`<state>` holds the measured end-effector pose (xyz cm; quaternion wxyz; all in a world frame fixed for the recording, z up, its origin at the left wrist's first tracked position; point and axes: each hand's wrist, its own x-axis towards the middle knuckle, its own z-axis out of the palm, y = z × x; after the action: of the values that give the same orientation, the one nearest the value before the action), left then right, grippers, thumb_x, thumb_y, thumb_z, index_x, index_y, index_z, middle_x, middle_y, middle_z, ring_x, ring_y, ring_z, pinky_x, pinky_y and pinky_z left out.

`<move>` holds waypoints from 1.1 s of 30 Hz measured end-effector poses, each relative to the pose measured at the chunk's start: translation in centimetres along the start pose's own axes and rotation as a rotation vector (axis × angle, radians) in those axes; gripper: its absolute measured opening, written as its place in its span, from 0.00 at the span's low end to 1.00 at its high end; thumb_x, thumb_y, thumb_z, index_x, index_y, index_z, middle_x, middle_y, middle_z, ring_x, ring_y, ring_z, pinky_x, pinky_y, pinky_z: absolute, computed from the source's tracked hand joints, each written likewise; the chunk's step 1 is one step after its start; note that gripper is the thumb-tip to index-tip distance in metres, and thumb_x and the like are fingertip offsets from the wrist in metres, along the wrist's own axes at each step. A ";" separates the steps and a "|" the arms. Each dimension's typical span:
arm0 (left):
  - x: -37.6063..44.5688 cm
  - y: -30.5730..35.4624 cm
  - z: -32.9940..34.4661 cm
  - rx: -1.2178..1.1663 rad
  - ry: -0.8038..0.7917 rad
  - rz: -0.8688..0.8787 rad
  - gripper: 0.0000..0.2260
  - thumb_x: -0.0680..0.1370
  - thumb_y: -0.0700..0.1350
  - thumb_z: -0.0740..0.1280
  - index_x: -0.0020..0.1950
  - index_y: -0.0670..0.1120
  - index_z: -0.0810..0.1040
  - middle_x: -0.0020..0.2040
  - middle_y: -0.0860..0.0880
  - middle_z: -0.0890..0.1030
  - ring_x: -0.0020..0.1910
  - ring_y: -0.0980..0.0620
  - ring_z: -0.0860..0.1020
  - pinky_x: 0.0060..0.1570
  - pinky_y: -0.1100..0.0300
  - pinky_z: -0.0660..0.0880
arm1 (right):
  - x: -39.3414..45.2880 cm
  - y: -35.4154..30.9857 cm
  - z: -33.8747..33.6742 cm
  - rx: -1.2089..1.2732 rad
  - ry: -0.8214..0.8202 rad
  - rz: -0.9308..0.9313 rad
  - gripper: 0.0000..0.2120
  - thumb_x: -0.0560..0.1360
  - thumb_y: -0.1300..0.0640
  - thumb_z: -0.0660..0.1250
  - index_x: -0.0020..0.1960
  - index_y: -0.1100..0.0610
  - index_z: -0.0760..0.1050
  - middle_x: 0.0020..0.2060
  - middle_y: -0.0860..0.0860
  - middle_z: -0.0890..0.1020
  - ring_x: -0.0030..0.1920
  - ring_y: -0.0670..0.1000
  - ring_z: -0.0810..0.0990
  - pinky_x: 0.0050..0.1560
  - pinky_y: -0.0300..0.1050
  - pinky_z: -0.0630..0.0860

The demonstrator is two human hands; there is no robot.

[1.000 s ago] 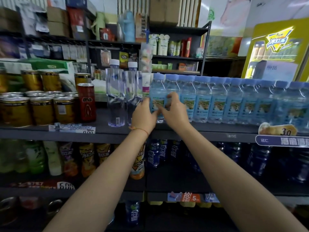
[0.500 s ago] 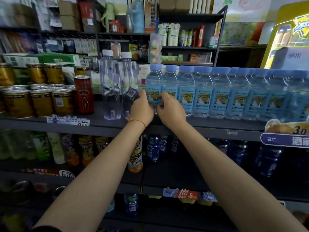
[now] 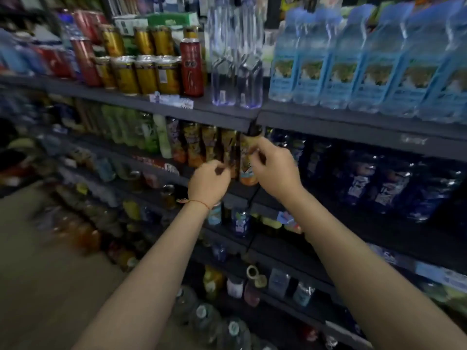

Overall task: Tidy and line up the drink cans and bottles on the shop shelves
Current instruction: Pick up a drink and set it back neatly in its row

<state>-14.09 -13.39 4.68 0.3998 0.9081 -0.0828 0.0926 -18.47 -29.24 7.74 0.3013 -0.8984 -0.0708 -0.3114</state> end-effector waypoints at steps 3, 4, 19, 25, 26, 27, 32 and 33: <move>-1.5 -6.5 0.7 0.093 -0.260 -0.148 0.11 0.79 0.48 0.64 0.56 0.46 0.81 0.52 0.49 0.81 0.48 0.49 0.78 0.47 0.59 0.73 | -2.9 1.3 4.9 0.052 -0.410 0.226 0.08 0.80 0.56 0.63 0.54 0.55 0.79 0.46 0.51 0.83 0.46 0.51 0.80 0.47 0.50 0.78; -1.9 -8.5 0.7 0.069 -0.297 -0.196 0.10 0.79 0.48 0.64 0.54 0.46 0.82 0.50 0.48 0.82 0.46 0.49 0.79 0.46 0.58 0.74 | -3.7 1.8 6.8 0.040 -0.526 0.264 0.09 0.80 0.56 0.63 0.55 0.55 0.80 0.50 0.52 0.83 0.50 0.52 0.80 0.50 0.50 0.78; 9.1 -35.9 -2.0 -0.269 -0.210 -0.572 0.08 0.78 0.46 0.64 0.41 0.51 0.81 0.41 0.48 0.82 0.47 0.45 0.82 0.51 0.52 0.79 | 2.6 -0.9 38.9 0.025 -0.820 0.357 0.22 0.75 0.57 0.69 0.68 0.56 0.69 0.62 0.55 0.73 0.63 0.57 0.74 0.58 0.47 0.72; 17.7 -43.0 -2.2 -0.297 -0.318 -0.613 0.10 0.78 0.46 0.62 0.46 0.46 0.83 0.48 0.47 0.84 0.49 0.45 0.81 0.55 0.48 0.78 | 9.5 -0.2 49.3 -0.099 -0.761 0.519 0.37 0.76 0.53 0.68 0.79 0.53 0.55 0.76 0.55 0.64 0.75 0.60 0.63 0.71 0.54 0.67; 18.6 -43.7 -1.9 -0.308 -0.333 -0.625 0.09 0.78 0.46 0.63 0.43 0.47 0.82 0.47 0.47 0.84 0.48 0.45 0.81 0.55 0.48 0.79 | 10.1 0.2 50.6 -0.103 -0.742 0.533 0.37 0.76 0.53 0.69 0.79 0.56 0.56 0.76 0.55 0.64 0.76 0.59 0.62 0.73 0.54 0.65; 19.3 -44.2 -1.6 -0.320 -0.341 -0.628 0.09 0.77 0.45 0.64 0.40 0.51 0.81 0.45 0.48 0.84 0.49 0.46 0.82 0.55 0.48 0.79 | 10.6 0.2 51.4 -0.089 -0.751 0.571 0.36 0.76 0.54 0.69 0.79 0.58 0.57 0.76 0.55 0.63 0.76 0.58 0.61 0.74 0.52 0.62; 21.1 -45.8 0.3 -0.301 -0.416 -0.568 0.06 0.77 0.42 0.64 0.46 0.53 0.79 0.52 0.47 0.82 0.53 0.47 0.80 0.55 0.56 0.77 | 11.5 1.1 54.2 0.000 -0.795 0.728 0.35 0.76 0.60 0.71 0.77 0.61 0.58 0.75 0.55 0.66 0.74 0.55 0.64 0.69 0.42 0.61; 21.3 -45.9 0.5 -0.287 -0.451 -0.546 0.07 0.76 0.42 0.66 0.52 0.50 0.79 0.53 0.48 0.80 0.54 0.48 0.79 0.54 0.58 0.75 | 11.5 1.0 54.4 0.022 -0.782 0.744 0.34 0.76 0.61 0.72 0.76 0.62 0.60 0.74 0.56 0.67 0.74 0.55 0.65 0.67 0.39 0.62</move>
<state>16.87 15.19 -23.33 0.5048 0.8290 0.0641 -0.2321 19.13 1.12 -19.73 0.3520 -0.9086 0.1418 0.1745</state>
